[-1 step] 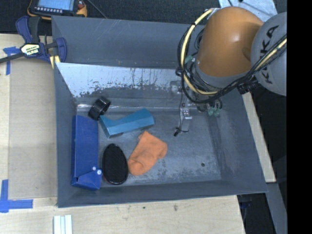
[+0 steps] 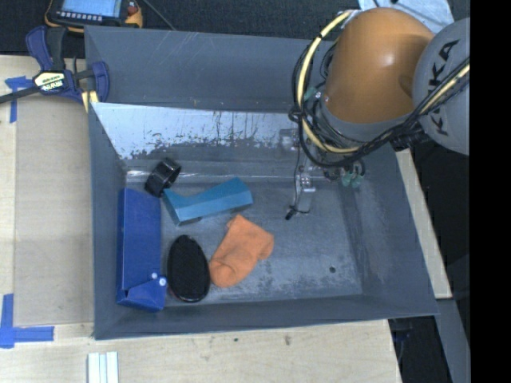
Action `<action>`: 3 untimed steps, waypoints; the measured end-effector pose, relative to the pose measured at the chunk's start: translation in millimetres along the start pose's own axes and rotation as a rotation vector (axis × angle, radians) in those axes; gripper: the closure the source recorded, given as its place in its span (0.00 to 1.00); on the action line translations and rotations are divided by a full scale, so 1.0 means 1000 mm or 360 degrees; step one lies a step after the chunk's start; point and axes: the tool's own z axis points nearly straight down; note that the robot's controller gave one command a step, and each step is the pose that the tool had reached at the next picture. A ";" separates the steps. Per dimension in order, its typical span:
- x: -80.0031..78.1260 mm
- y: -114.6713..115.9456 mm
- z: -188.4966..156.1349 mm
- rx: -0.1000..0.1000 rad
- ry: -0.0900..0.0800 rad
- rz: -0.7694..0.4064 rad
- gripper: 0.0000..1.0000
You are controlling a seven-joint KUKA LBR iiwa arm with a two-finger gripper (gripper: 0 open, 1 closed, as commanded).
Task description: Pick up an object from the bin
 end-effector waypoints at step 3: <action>0.000 -0.009 -0.007 0.0000 0.0017 -0.0051 0.00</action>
Offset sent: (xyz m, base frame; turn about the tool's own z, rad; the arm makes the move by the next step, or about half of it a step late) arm -0.0126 -0.0027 0.1490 -0.1420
